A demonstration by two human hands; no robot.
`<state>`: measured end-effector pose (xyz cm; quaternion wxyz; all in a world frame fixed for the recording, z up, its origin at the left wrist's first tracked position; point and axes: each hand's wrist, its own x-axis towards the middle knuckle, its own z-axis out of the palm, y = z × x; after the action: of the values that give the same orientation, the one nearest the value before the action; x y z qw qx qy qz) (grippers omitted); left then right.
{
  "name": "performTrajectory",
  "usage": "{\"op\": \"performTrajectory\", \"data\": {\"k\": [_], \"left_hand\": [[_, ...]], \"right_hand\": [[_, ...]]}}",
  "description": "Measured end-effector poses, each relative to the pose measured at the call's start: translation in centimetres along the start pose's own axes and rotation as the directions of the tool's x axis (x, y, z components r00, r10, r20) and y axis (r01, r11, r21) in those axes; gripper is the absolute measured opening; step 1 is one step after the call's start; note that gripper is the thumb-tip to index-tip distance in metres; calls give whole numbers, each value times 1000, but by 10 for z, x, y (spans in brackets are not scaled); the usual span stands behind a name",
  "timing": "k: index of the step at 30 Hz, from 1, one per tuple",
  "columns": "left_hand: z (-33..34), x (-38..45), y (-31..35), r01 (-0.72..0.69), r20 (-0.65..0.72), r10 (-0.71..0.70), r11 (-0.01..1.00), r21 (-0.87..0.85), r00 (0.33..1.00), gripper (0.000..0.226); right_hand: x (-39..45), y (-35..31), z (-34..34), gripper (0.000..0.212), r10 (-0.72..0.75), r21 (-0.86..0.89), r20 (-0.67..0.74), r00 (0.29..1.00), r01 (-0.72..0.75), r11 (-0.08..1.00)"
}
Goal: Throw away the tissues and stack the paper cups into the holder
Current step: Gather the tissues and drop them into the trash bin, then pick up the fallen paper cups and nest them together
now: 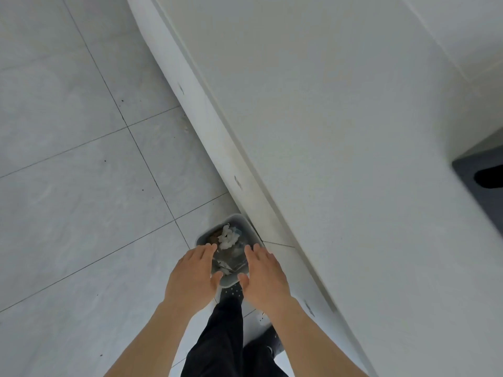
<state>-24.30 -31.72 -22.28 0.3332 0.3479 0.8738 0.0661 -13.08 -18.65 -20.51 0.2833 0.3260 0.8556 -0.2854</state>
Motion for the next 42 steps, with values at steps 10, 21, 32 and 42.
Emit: {"op": "performTrajectory", "data": {"k": [10,21,32,42], "left_hand": [[-82,-29,6,-67,-108,84,986,152,991,67],[-191,-23,66,-190,-253,247,954,230,935,70],[-189,3,241,-557,-155,623,766,322,767,70],[-83,-46,401,-827,101,847,474,304,522,70]], "right_hand": [[-31,-39,-52,72,-150,-153,-135,979,129,980],[-73,-49,-155,67,-189,-179,-380,905,129,975],[-167,85,-212,69,209,46,-570,795,-223,974],[-301,225,-145,61,628,394,-542,559,-491,777]]}}
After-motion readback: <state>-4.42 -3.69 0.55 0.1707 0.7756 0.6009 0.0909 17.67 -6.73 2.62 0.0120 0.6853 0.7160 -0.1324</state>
